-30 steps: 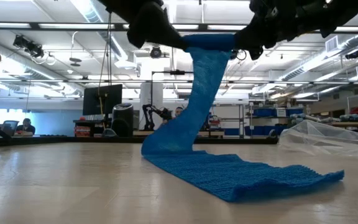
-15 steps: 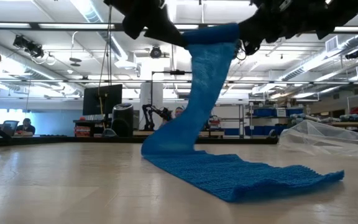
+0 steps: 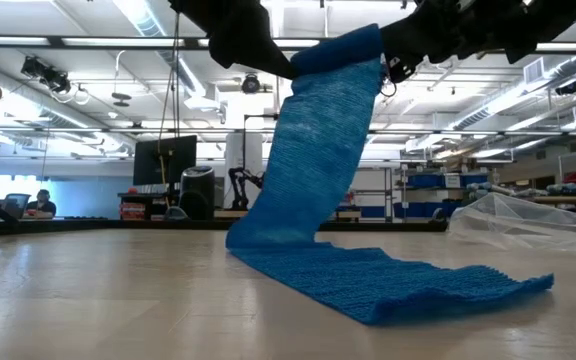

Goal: Roll bandage
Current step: Roll the blue bandage

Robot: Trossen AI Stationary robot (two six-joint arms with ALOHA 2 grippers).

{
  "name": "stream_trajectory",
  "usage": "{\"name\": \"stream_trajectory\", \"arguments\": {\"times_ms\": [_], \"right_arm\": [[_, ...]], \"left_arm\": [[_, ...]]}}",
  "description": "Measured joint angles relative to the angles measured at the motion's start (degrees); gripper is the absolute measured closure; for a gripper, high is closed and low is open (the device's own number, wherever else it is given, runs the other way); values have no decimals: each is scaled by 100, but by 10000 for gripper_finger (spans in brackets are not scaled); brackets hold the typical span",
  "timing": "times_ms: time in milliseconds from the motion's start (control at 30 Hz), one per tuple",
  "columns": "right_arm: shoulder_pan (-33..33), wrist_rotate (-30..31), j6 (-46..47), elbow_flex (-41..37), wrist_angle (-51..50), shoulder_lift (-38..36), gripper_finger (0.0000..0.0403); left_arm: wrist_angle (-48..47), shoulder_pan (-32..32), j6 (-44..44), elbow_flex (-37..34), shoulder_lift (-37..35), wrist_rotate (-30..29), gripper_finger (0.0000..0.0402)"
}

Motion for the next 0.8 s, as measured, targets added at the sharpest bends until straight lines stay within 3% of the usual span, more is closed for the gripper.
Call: {"name": "stream_trajectory", "arguments": {"times_ms": [633,800], "right_arm": [[-9,719,25,0,-71,0,402],[-9,708,148,0,-52,-9,376]], "left_arm": [[-152,-198,-200,2,0,-190,382],[-92,-198,-194,2,-2,-166,382]]}}
